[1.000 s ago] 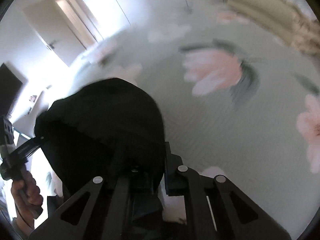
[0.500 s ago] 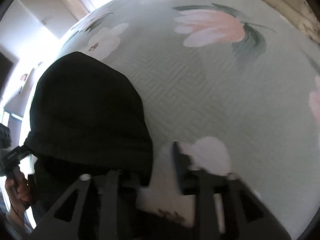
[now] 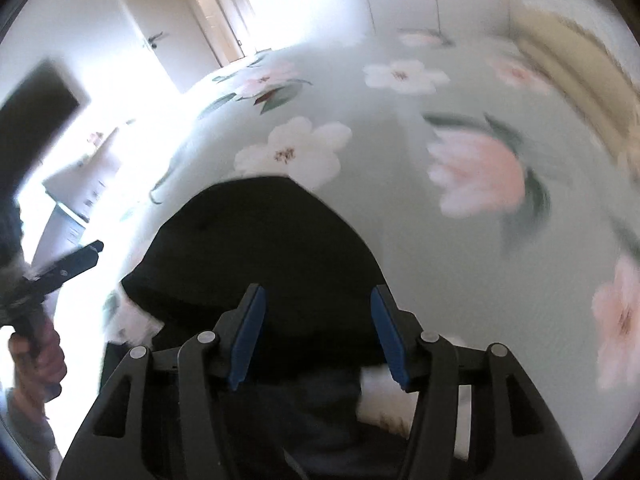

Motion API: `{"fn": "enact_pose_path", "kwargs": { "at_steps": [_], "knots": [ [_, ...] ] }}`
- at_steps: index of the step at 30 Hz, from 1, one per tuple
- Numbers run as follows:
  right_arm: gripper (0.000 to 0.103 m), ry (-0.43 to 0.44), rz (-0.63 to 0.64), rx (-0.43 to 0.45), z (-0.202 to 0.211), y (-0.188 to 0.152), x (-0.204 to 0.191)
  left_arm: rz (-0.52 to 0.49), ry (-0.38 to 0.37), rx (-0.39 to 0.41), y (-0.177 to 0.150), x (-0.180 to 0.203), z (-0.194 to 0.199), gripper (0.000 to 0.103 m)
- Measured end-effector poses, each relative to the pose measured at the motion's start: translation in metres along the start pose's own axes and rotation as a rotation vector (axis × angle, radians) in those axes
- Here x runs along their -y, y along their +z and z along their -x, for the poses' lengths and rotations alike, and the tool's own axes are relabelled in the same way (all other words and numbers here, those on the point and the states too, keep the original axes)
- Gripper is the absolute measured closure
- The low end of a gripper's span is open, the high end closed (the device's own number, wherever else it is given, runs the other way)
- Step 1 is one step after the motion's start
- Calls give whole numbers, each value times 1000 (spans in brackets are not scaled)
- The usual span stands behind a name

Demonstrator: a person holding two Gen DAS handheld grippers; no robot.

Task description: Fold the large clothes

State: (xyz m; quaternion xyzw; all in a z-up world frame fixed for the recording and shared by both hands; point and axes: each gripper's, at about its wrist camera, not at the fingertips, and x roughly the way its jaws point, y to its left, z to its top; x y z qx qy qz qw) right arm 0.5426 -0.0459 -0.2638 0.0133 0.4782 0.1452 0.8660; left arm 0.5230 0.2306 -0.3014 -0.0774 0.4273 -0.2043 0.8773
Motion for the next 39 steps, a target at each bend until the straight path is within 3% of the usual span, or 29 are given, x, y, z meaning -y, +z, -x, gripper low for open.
{"fn": "enact_pose_path", "kwargs": {
  "at_steps": [4,6,7,9,14,20,25,27,32,35,37,38,39],
  "knots": [
    [46,-33,22,-119,-55,-10,-4,-47,51,-190,-17,-5,-73,35],
    [46,-72,35,-236,-89,-30,4,-40,82,-275,-41,-20,-98,36],
    [46,-59,32,-260,-99,-40,9,-36,66,-271,-48,-24,-102,36],
    [46,-53,43,-212,-100,-46,14,-36,54,-223,-55,-27,-100,36],
    [45,-41,37,-211,-98,-44,18,-31,46,-220,-50,-29,-91,36],
    [44,139,-5,-177,-37,-29,58,-58,-36,-109,-28,-26,-25,35],
    [44,186,-89,-191,-29,-14,92,8,-24,-37,0,-50,-12,28],
    [44,237,-150,-227,-39,-16,106,46,-48,-69,9,-63,-25,28],
    [42,370,-265,-290,-74,-29,118,199,-188,-225,3,-90,-82,29],
    [42,459,-248,-316,-90,-33,104,197,-224,-247,-2,-85,-100,30],
    [44,468,-246,-336,-100,-34,96,171,-212,-249,-4,-78,-105,30],
    [44,471,-242,-350,-108,-35,89,151,-191,-251,-5,-73,-108,33],
    [45,465,-233,-353,-109,-35,84,130,-152,-255,-7,-69,-110,50]
  ]
}}
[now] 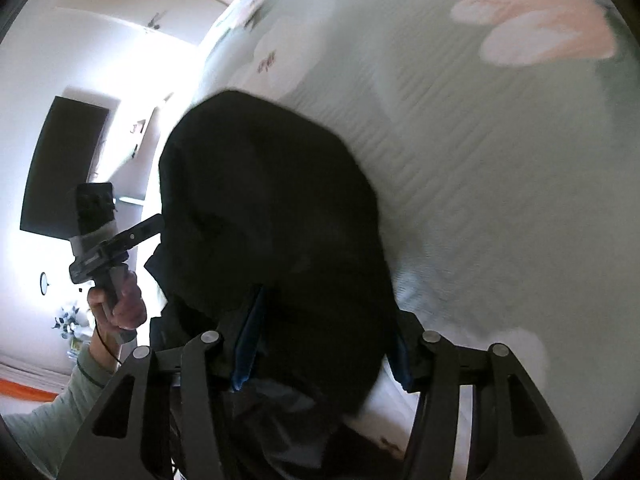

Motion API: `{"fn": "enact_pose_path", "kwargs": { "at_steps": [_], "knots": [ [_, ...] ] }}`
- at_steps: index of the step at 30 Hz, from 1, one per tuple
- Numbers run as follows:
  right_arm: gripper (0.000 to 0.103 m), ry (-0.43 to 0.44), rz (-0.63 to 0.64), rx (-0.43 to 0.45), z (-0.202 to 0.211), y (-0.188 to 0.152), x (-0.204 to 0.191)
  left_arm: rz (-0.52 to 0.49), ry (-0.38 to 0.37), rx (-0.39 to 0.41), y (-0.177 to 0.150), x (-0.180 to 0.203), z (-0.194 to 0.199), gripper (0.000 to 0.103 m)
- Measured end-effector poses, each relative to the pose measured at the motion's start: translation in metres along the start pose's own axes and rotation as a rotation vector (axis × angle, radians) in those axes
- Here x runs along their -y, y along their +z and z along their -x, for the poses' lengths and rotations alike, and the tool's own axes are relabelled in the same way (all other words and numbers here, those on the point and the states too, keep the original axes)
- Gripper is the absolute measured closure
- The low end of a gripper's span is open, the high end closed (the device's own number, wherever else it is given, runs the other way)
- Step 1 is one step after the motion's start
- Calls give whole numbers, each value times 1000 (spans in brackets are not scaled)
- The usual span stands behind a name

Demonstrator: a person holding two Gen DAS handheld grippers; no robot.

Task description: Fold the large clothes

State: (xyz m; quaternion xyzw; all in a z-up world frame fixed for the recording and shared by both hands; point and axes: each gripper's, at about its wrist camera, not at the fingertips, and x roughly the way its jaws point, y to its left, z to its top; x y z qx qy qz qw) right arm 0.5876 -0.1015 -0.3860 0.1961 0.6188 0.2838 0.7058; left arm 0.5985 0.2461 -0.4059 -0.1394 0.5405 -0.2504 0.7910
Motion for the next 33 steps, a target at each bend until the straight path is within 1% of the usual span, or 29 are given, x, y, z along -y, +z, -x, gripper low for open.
{"fn": "enact_pose_path", "kwargs": {
  "at_steps": [1,2,3,4,6,9,11,13,15,17,18,20,21,22,23,24,25,26,27,29,30,31,32,33],
  "knots": [
    [47,-27,23,9,-2,-1,-7,-24,65,3,-3,5,-1,62],
    [62,-61,55,26,-1,-2,-17,-42,98,18,-5,10,3,79],
    [67,-70,71,33,3,-4,-23,-49,101,46,-8,14,10,92],
    [74,-83,86,52,9,-7,-31,-37,76,79,-14,19,23,93],
    [80,-104,114,85,24,-14,-47,-45,64,123,-24,28,46,94],
    [83,-136,192,151,61,-38,-84,-118,68,190,-47,59,92,94],
    [83,-175,256,195,85,-62,-113,-163,74,236,-66,84,128,94],
    [84,-222,324,235,105,-96,-144,-204,74,280,-88,108,163,94],
    [84,-285,365,285,119,-129,-168,-236,68,301,-110,128,191,94],
    [84,-359,407,354,133,-176,-194,-289,102,318,-141,151,215,94],
    [84,-391,431,373,136,-193,-203,-321,126,319,-159,163,226,94],
    [84,-499,513,407,140,-243,-218,-365,159,304,-192,179,240,93],
    [84,-531,536,414,141,-259,-221,-383,177,293,-209,184,245,90],
    [84,-567,562,413,138,-279,-224,-404,215,274,-231,188,246,88],
    [83,-603,580,402,134,-293,-222,-407,248,247,-244,187,245,85],
    [77,-687,603,370,125,-313,-214,-401,284,208,-259,183,240,83],
    [71,-745,604,336,120,-325,-203,-388,325,159,-277,175,233,82],
    [71,-792,578,284,117,-339,-185,-373,380,103,-295,163,224,82],
    [71,-802,545,249,117,-346,-172,-345,424,44,-313,148,216,82],
    [71,-773,399,168,128,-362,-138,-263,460,-37,-343,124,210,82],
    [71,-758,354,152,133,-365,-131,-222,460,-48,-351,115,213,82],
    [71,-738,316,148,142,-368,-127,-179,453,-38,-357,109,220,82],
    [70,-713,295,155,152,-372,-124,-141,437,-7,-359,108,231,82],
    [66,-681,275,169,161,-371,-129,-119,421,26,-356,110,242,82]
  ]
}}
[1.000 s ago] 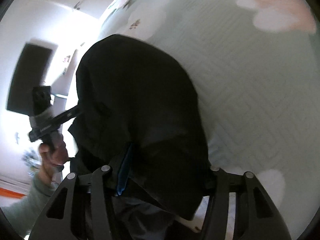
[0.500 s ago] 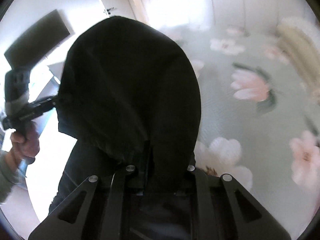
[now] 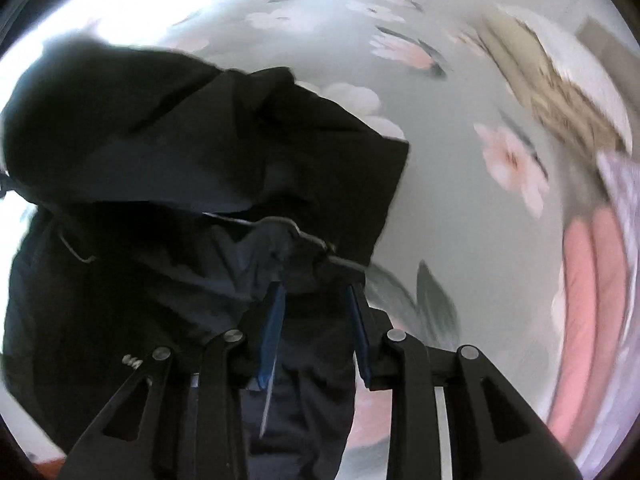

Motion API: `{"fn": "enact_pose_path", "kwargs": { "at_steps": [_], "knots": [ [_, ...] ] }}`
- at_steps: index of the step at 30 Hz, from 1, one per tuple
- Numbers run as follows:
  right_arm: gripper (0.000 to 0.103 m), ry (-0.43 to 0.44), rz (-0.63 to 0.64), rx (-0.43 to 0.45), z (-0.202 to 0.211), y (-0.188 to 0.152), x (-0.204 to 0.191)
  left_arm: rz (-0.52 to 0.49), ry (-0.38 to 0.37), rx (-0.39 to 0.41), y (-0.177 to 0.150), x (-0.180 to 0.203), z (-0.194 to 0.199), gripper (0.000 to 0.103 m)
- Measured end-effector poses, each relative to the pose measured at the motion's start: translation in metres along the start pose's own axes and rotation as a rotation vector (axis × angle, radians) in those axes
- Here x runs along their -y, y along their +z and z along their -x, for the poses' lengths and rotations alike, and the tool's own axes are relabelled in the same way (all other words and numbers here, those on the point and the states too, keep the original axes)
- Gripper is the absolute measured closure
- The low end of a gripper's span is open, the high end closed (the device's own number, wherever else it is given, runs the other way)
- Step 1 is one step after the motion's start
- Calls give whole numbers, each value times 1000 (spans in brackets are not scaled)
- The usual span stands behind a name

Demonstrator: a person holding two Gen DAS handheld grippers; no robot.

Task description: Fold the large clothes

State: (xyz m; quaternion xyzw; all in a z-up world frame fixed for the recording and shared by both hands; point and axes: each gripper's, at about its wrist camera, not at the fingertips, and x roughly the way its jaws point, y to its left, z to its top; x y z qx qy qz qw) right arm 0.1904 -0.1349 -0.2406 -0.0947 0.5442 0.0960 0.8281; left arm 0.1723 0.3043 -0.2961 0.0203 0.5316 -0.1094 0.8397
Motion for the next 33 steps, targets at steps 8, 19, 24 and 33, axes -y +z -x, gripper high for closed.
{"fn": "enact_pose_path", "kwargs": {
  "at_steps": [8,19,24,33],
  "knots": [
    [58,383,-147,165,47,99,-28,-21,-172,288,117,39,63,63],
    [53,443,-86,-34,-39,98,-111,-16,-320,30,102,72,-57,63],
    [53,352,-4,-157,-87,22,-131,11,-270,-69,11,82,-93,62],
    [49,382,-37,-145,-68,32,-116,67,-225,-3,14,90,-60,62]
  ]
}}
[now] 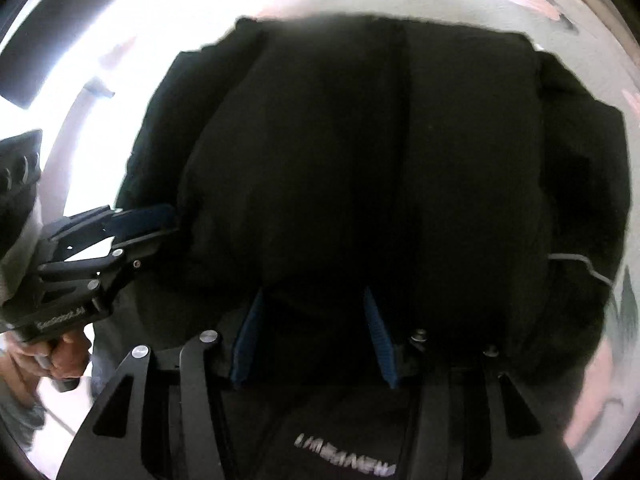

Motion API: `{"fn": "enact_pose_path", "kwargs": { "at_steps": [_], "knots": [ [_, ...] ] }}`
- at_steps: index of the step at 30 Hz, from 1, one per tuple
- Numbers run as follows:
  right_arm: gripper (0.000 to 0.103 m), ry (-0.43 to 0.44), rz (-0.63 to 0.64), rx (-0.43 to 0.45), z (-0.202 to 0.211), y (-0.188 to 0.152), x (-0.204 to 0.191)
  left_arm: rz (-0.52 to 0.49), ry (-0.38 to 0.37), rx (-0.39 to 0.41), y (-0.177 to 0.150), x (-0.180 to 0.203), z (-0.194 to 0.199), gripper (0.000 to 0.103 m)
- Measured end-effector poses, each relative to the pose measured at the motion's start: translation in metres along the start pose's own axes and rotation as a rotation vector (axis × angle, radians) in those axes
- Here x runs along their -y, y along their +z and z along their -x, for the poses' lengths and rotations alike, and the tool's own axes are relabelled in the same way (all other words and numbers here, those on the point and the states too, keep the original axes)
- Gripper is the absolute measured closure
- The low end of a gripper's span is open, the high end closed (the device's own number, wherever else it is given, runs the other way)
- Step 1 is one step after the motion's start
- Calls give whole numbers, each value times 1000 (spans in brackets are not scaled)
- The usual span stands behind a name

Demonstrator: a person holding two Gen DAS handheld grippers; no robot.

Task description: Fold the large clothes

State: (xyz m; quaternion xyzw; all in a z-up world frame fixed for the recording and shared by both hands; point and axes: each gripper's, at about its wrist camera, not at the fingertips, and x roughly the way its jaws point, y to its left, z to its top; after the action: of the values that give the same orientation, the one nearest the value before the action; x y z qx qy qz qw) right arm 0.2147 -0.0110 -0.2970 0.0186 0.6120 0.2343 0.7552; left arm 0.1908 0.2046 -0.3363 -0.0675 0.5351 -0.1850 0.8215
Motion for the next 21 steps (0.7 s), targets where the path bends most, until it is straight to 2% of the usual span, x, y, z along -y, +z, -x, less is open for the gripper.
{"fn": "enact_pose_path", "kwargs": {
  "at_steps": [1,4,6,7,9,11,12,17,21],
  "knots": [
    [48,0,7,24,15,-1,-3,9,-12,29,1,4,14,61],
    [47,20,46,72,50,-6,-14,37,-64,83,-2,13,37,50],
    [47,34,50,68,51,-10,-16,50,-61,73,-6,17,31,46],
    [47,29,52,46,41,-12,-17,57,-16,43,-9,17,17,46],
    [47,-37,53,-18,13,-21,-11,84,25,-26,-16,4,-12,46],
    [48,-35,18,-85,-23,-28,7,127,15,-38,-26,-7,-34,47],
    [48,-15,-4,-73,-29,-30,14,143,7,-29,-28,-10,-37,47],
    [47,40,-34,-55,-20,-30,23,171,6,5,-33,-5,-10,46],
    [42,158,-67,5,24,-48,37,243,7,51,-59,-11,40,46]
  ]
}}
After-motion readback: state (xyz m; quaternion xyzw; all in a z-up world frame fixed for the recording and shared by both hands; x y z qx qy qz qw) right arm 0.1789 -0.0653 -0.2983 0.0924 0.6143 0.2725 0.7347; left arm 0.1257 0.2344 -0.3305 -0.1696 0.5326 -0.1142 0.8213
